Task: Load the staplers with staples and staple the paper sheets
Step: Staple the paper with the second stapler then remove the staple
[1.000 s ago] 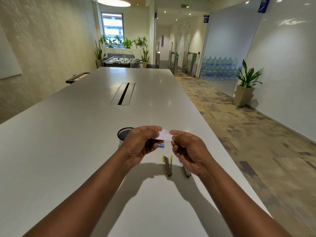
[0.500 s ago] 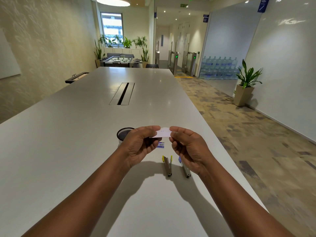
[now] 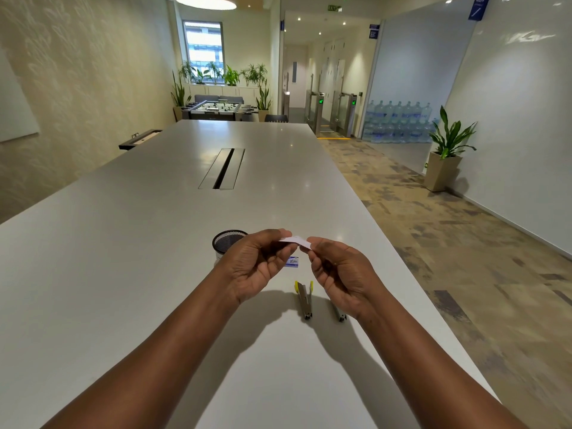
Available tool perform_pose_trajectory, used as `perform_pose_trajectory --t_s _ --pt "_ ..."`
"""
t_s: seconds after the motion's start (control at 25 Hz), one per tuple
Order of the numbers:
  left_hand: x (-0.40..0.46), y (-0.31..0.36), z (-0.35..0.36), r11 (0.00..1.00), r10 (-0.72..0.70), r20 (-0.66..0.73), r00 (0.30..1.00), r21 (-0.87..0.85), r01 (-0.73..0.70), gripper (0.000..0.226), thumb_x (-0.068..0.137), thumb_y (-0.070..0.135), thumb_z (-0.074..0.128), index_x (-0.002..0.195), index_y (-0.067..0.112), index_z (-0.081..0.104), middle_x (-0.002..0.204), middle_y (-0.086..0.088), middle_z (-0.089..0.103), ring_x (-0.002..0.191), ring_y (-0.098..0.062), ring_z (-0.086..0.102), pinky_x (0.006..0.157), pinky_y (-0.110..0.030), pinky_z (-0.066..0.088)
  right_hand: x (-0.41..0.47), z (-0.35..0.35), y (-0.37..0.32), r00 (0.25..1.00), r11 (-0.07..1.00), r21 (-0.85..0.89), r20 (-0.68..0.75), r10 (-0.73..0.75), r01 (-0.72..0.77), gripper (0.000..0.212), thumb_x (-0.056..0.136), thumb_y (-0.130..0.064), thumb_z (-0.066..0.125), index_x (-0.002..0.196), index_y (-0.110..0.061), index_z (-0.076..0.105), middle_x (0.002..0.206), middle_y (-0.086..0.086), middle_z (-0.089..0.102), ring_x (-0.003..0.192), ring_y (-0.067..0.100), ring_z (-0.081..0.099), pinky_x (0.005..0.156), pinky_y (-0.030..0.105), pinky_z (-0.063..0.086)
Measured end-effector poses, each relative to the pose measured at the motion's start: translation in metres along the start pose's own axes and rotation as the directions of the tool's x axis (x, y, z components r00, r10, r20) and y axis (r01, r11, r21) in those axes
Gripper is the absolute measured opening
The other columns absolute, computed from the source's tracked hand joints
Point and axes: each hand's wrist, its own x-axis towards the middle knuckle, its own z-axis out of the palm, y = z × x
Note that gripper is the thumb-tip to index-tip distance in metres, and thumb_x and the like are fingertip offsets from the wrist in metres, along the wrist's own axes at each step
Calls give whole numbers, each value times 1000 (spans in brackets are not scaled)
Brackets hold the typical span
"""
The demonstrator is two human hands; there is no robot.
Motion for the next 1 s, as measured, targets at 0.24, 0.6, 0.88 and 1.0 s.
perform_pose_trajectory --t_s 0.24,0.6,0.88,1.0 --pt "1 -6 -2 999 -30 -39 999 20 31 17 87 -8 61 81 -9 76 89 -29 73 66 -25 72 57 -25 61 1 -1 -6 998 993 -96 2 -64 64 7 85 5 73 91 3 77 80 18 75 64 17 71 56 20 57" --pt "-4 -3 8 997 -18 -34 999 69 20 13 85 -6 67 79 -3 78 86 -23 75 70 -24 71 65 -26 61 -1 1 -10 996 984 -156 19 -82 84 12 87 5 71 99 6 74 75 16 73 62 16 69 55 20 57" --pt "-3 -5 8 979 30 -60 998 201 -18 15 81 -6 72 77 5 81 86 -18 77 69 -21 74 58 -24 59 -2 1 -8 989 946 -288 41 -145 150 18 86 7 67 101 0 75 72 11 71 60 15 65 54 20 53" --pt "-2 -7 7 979 40 -65 997 201 -26 13 77 -6 76 73 5 81 83 -16 77 66 -20 74 57 -23 57 -2 0 -7 985 932 -320 59 -160 171 19 85 6 68 101 -2 76 73 10 73 61 15 65 55 21 52"
